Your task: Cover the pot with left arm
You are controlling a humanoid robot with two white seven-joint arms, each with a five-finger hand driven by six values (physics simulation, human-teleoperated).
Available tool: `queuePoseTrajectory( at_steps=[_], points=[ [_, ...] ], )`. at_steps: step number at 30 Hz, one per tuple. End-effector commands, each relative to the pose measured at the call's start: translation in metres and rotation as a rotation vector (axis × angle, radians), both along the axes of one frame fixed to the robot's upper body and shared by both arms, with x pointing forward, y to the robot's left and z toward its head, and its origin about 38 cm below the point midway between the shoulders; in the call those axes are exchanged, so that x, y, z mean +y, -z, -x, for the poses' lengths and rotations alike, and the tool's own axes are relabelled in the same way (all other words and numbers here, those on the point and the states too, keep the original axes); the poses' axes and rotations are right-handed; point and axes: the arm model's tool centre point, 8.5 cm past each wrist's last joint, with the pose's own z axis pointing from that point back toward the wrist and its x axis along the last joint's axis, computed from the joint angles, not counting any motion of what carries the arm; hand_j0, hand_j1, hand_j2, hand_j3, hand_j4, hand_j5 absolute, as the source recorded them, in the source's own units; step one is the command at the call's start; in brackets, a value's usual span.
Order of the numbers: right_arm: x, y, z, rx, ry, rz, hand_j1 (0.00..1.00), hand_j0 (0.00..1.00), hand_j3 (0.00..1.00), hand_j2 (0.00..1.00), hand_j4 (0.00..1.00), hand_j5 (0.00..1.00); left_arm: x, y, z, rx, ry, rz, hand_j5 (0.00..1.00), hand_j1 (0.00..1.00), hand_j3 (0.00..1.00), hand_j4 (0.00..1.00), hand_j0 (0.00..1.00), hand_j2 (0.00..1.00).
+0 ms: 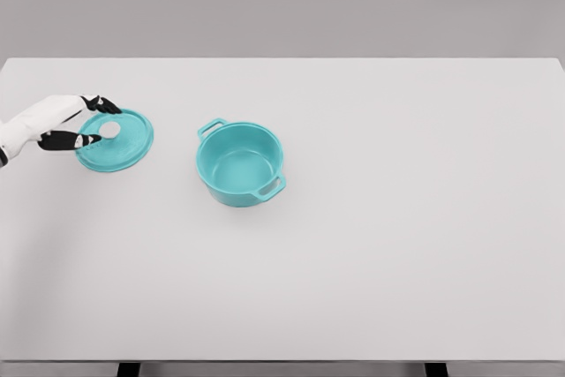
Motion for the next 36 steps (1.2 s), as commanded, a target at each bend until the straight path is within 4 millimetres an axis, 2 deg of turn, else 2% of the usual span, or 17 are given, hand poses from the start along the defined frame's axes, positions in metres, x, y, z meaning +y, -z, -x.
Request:
queuePoseTrajectory(
  at_steps=[1, 6, 9, 20, 36],
  points=[
    [0.0, 0.0, 0.0, -0.001, 0.0, 0.0, 1.0, 1.0, 1.0, 1.0, 1.0, 1.0, 0.002, 0.0, 0.0, 0.003, -0.005, -0.006, 0.68, 0.68, 0.68, 0.68, 0.68, 0.68],
    [0.0, 0.0, 0.0, 0.001, 0.0, -0.001, 1.0, 1.0, 1.0, 1.0, 1.0, 1.0, 0.004, 0.003, 0.0, 0.012, -0.014, -0.019, 0.69, 0.69, 0.69, 0.69, 0.69, 0.69],
    [0.0, 0.0, 0.0, -0.001, 0.0, 0.0, 1.0, 1.0, 1.0, 1.0, 1.0, 1.0, 0.007, 0.006, -0.001, 0.021, -0.024, -0.021, 0.73, 0.73, 0.73, 0.73, 0.73, 0.73],
    [0.0, 0.0, 0.0, 0.001, 0.0, -0.001, 1.0, 1.0, 1.0, 1.0, 1.0, 1.0, -0.002, 0.01, -0.003, 0.028, -0.009, -0.035, 0.72, 0.72, 0.72, 0.72, 0.72, 0.72],
    [0.0, 0.0, 0.0, -0.001, 0.0, 0.0, 1.0, 1.0, 1.0, 1.0, 1.0, 1.0, -0.003, 0.009, -0.007, 0.028, -0.012, -0.037, 0.71, 0.71, 0.71, 0.71, 0.71, 0.71]
  ],
)
